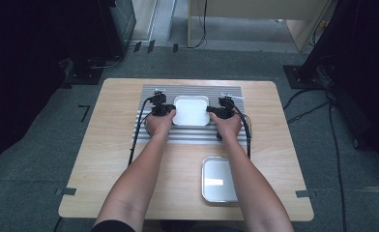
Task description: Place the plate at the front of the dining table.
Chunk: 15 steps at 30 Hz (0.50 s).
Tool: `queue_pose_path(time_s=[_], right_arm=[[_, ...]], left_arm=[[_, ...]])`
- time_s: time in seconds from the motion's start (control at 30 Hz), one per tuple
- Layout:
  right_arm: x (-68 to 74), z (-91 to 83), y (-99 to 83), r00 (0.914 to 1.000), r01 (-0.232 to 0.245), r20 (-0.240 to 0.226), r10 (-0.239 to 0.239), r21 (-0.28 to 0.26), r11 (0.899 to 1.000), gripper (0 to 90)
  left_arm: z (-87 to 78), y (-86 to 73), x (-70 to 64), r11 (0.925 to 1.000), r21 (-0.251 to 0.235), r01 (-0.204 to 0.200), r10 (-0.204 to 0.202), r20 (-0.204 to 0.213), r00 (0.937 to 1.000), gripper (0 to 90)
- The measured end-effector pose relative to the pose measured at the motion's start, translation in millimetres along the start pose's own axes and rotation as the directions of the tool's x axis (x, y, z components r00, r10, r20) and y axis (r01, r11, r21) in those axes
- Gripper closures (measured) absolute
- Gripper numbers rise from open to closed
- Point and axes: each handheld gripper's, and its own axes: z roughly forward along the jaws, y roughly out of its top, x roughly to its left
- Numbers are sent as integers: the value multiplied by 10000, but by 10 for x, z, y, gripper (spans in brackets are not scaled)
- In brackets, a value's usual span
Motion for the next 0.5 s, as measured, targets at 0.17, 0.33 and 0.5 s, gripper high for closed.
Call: queue_pose_path(time_s=[0.17, 0.33, 0.5], right_arm=[[35, 33, -9, 9997, -254, 68, 254, -91, 9996, 858], [96, 52, -21, 10000, -19, 45, 19, 15, 10000, 845], [100, 56, -34, 10000, 53, 28, -53, -5, 10000, 840]], left_arm=[[-34, -29, 40, 9996, -43, 285, -285, -7, 9996, 874], [-43, -14, 93, 9994, -140, 327, -327, -15, 9995, 872], [-32, -43, 91, 9993, -336, 137, -133, 102, 9999, 827]])
